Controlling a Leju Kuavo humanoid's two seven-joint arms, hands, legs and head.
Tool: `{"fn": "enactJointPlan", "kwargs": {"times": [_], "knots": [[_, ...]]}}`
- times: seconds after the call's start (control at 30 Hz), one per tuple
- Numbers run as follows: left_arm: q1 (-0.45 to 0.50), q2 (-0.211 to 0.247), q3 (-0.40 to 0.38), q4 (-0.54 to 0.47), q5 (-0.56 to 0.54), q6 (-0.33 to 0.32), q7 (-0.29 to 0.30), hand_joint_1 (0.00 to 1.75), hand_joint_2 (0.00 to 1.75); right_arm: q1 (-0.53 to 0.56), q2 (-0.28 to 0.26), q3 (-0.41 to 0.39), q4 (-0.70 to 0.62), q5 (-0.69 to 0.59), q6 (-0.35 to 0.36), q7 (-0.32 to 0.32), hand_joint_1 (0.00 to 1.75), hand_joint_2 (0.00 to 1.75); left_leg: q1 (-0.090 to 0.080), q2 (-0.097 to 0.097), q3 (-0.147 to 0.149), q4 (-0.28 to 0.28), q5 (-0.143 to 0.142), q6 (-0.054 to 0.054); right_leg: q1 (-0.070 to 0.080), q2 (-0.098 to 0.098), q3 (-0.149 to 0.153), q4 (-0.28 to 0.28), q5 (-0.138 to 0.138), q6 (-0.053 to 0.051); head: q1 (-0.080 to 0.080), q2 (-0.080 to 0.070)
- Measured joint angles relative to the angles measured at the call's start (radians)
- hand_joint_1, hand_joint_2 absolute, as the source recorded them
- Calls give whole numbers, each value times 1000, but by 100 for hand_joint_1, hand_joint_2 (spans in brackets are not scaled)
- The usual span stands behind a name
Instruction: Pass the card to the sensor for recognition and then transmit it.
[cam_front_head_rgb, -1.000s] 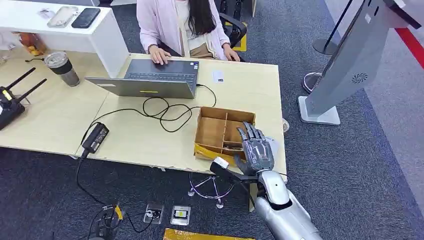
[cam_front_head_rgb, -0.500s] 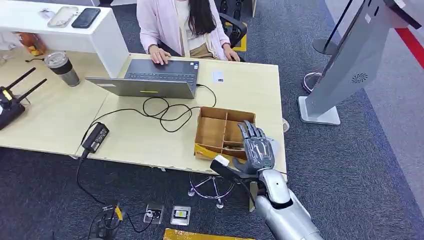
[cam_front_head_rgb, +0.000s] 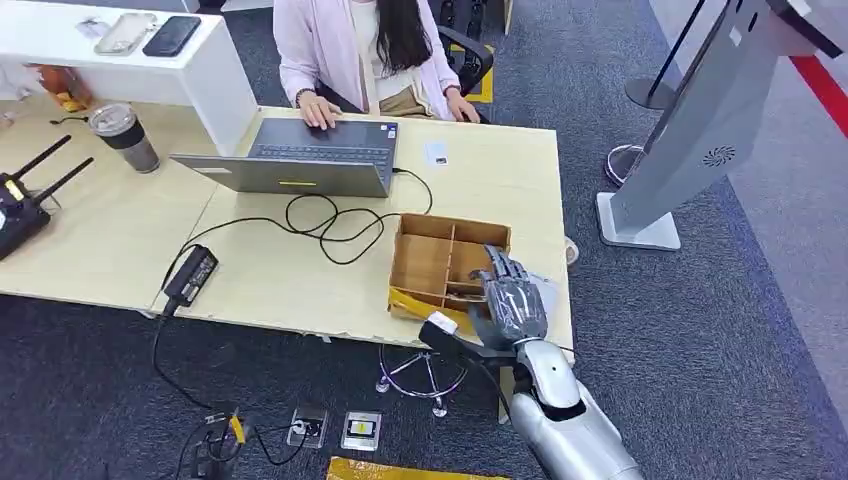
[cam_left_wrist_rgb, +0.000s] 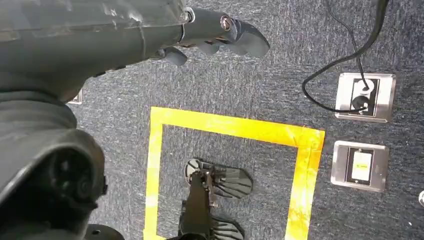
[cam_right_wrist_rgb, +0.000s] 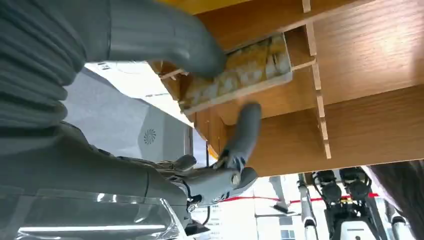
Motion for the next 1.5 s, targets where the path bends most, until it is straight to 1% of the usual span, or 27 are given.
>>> {"fn": "enactJointPlan", "kwargs": {"times": [0.33,0.47,0.67,0.77,0.87,0.97,1.1,1.3,1.4,1.5], "knots": [[3,0,0,0,0,0,0,0,0,8,-2,0,-29,-7,18,4,175,175,0,0,0,0,0,0,0,0,0,0,0,0,0,0],[5,0,0,0,-3,0,0,0,0,22,-5,0,-62,-21,41,13,175,175,0,0,0,0,0,0,0,0,0,0,0,0,0,0],[4,1,0,0,-7,-2,3,0,0,39,-14,0,-107,-39,54,25,175,175,0,0,0,0,0,0,0,0,0,0,0,0,0,0],[5,1,0,0,-10,-3,3,0,0,48,-20,0,-129,-57,51,31,175,175,0,0,0,0,0,0,0,0,0,0,0,0,0,0],[4,2,0,0,-18,-3,4,0,0,47,-29,0,-143,-59,34,34,175,175,0,0,0,0,0,0,0,0,0,0,0,0,0,0],[3,4,0,0,-27,-5,4,0,0,21,-53,-8,-172,-58,30,37,175,175,0,0,0,0,0,0,0,0,0,0,0,0,0,0],[1,5,0,0,-38,-10,5,0,0,-43,-79,-41,-222,-32,59,41,175,175,0,1,1,0,1,0,-1,0,0,0,1,0,0,0],[-9,4,0,0,-60,-15,13,0,0,-143,-100,-95,-285,5,87,40,175,175,0,1,1,0,1,0,0,0,0,0,2,0,0,0],[-20,2,-1,0,-71,-16,20,0,0,-187,-105,-114,-302,12,93,27,175,175,0,1,1,0,1,0,0,0,0,0,2,0,0,0],[-30,-2,-1,0,-81,-16,28,0,0,-208,-105,-127,-303,3,92,10,175,175,0,1,0,0,1,0,0,0,0,0,2,0,0,0]]}}
